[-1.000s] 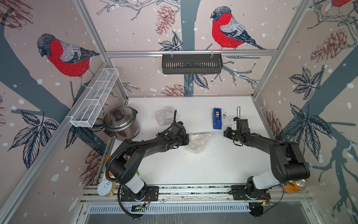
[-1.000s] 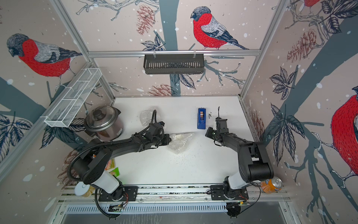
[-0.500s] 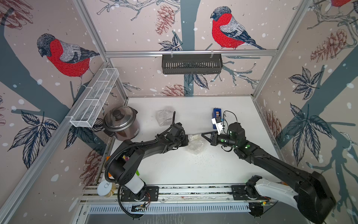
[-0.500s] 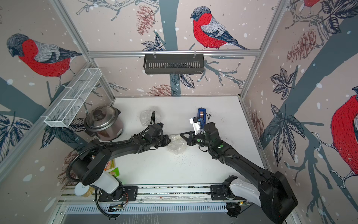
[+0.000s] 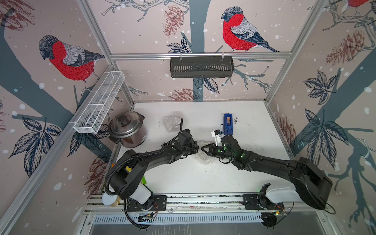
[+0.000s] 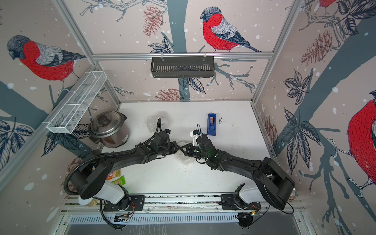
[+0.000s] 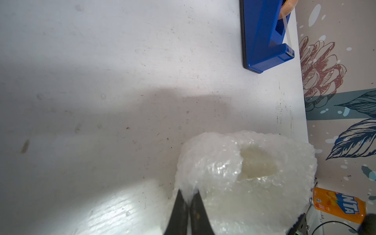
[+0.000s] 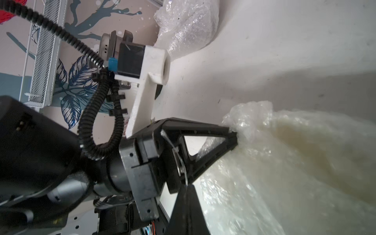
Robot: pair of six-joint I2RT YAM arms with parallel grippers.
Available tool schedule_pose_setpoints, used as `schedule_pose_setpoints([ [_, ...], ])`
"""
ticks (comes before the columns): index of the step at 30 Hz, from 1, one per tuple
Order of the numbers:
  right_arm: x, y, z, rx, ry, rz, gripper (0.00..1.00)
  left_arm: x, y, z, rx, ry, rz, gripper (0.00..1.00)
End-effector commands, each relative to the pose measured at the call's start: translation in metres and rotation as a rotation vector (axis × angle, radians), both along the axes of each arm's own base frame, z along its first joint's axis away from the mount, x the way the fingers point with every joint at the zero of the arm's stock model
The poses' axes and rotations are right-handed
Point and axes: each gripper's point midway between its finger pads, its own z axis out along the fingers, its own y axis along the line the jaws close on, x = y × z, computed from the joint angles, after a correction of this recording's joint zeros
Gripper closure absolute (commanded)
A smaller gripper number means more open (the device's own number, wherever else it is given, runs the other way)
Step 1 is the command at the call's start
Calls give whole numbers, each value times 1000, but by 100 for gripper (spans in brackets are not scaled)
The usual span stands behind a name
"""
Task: Wrap bowls in bubble wrap
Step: Stick the tape on the bubble wrap.
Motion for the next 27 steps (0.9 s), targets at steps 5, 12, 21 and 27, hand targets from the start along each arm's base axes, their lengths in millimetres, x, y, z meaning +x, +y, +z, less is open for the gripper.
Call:
schedule_pose_setpoints([
  [5,7,3,-22,9,99,-67,100,2,-3,2,-32,-2,20,100],
  [12,14,-3,-42,4,138,-116,100,-2,-3,3,-41,-2,25,100],
  [21,18,-7,-62,-30,181,-132,100,-6,-3,3,-38,2,20,100],
  [27,17,-10,-68,-41,193,-135,100,-5,2,9,-23,-12,31,86],
])
